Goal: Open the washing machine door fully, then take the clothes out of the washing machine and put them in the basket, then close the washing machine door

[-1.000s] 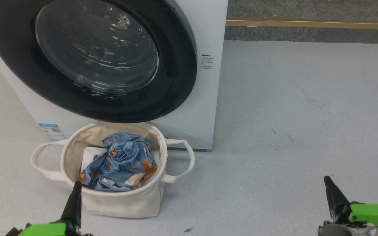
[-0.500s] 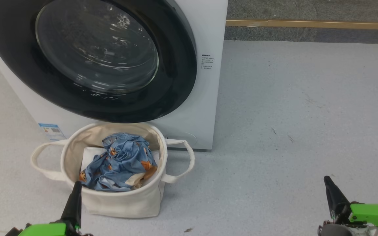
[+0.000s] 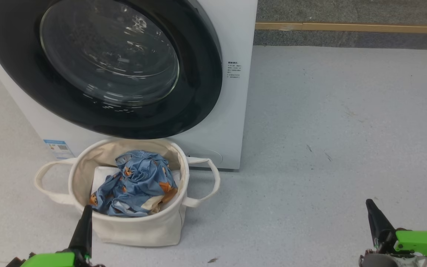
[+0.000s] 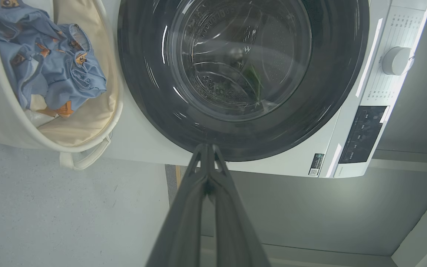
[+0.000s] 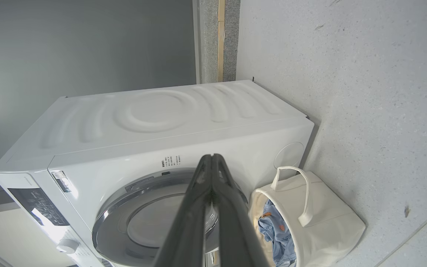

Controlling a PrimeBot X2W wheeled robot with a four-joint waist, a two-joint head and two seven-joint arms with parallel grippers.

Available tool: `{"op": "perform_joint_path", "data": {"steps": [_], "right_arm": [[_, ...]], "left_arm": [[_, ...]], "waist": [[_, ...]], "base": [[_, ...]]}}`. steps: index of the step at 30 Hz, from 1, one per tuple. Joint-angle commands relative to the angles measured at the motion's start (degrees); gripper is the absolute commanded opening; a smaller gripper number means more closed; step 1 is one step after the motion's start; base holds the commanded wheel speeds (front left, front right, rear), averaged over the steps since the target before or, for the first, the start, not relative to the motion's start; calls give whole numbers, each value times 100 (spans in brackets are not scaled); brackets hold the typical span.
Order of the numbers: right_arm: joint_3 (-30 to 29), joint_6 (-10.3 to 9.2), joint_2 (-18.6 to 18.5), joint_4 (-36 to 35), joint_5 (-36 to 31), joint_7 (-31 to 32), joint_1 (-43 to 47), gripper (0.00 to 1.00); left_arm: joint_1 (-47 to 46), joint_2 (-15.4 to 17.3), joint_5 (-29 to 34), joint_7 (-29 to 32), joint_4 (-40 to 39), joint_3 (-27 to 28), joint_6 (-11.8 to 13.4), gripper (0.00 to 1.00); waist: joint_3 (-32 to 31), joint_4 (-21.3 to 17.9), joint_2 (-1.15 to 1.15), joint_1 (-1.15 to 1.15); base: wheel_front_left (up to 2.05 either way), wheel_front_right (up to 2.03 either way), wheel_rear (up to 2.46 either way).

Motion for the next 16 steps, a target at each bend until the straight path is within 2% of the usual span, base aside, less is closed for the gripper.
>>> {"op": "perform_joint_path", "data": {"steps": [1, 16], "right_arm": [[107, 0, -36, -215, 32, 42, -286, 0], [107, 0, -36, -215, 32, 42, -286, 0]], "left_arm": [[-251, 29, -21, 46, -208, 193, 8, 0], [-251, 29, -21, 46, -208, 193, 8, 0]], "waist": [[0, 0, 0, 0], [0, 0, 0, 0]], "base": [[0, 0, 0], [0, 0, 0]]}}
